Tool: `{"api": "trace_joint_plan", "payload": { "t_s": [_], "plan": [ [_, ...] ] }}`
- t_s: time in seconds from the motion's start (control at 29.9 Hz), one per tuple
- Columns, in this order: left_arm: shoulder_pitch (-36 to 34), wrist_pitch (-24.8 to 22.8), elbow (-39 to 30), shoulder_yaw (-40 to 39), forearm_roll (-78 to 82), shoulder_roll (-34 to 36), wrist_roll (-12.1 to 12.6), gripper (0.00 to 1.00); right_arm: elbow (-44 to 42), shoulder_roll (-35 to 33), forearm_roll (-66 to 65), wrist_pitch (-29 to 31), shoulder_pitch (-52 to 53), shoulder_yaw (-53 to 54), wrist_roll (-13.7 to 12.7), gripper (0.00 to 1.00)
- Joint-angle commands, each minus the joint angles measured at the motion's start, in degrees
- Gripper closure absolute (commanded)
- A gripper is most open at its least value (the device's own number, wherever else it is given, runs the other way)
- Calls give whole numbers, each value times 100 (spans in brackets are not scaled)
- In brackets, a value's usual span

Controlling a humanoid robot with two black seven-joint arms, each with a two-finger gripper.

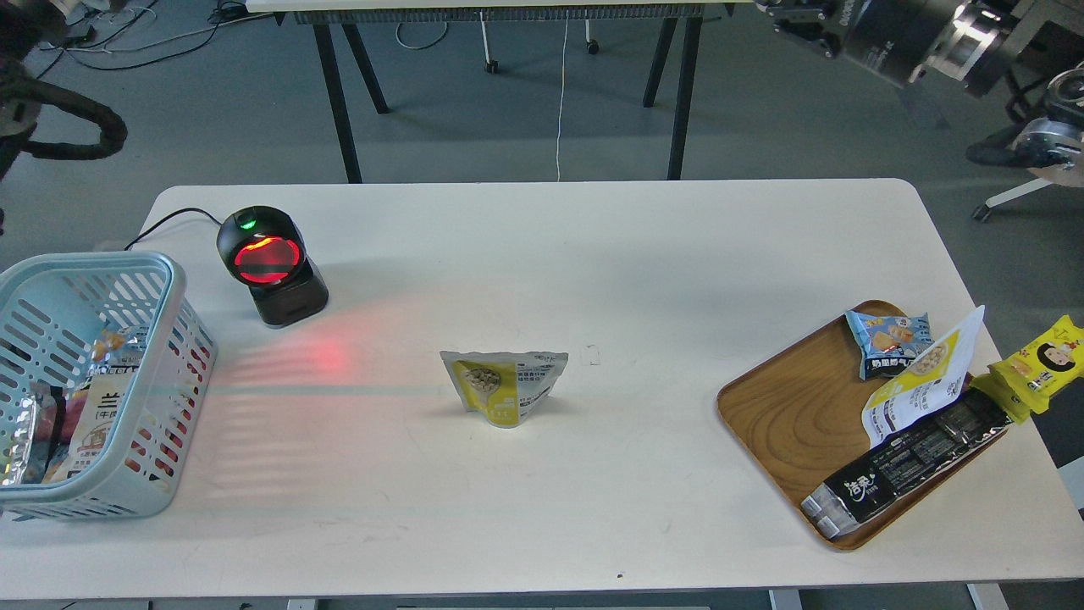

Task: Scan snack and place in basket
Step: 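Withdraw the right arm away from the table, then reach the left gripper to the yellow bag and grasp it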

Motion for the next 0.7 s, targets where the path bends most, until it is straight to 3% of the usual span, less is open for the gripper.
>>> {"api": "trace_joint_plan", "payload": {
  "t_s": [0.0, 0.17, 0.37, 0.5, 0.57, 0.67],
  "plan": [
    [-330, 2, -784, 6, 1270, 253, 16, 1, -615, 101, 1200, 63, -646, 583, 1, 1],
    [-691, 2, -1542, -29, 2896, 236, -28, 2, -1503, 427, 2792, 546, -1253, 1146, 1, 1],
    [-701, 2, -2428, 15, 4627, -168, 7, 12, -1601, 453, 4304, 915, -1973, 1691, 1, 1],
    [-569, 2, -3710, 584, 6313, -98, 7, 13, -1610, 506, 4728, 1363, -2676, 2201, 1, 1],
    [-560, 2, -4090, 945, 7166, -72, -54, 22, -1618, 724, 4719, 1426, -2905, 2386, 1, 1],
    [-542, 2, -4381, 1227, 8099, -124, 16, 28, -1627, 936, 4719, 1417, -3020, 2439, 1, 1]
  ]
}}
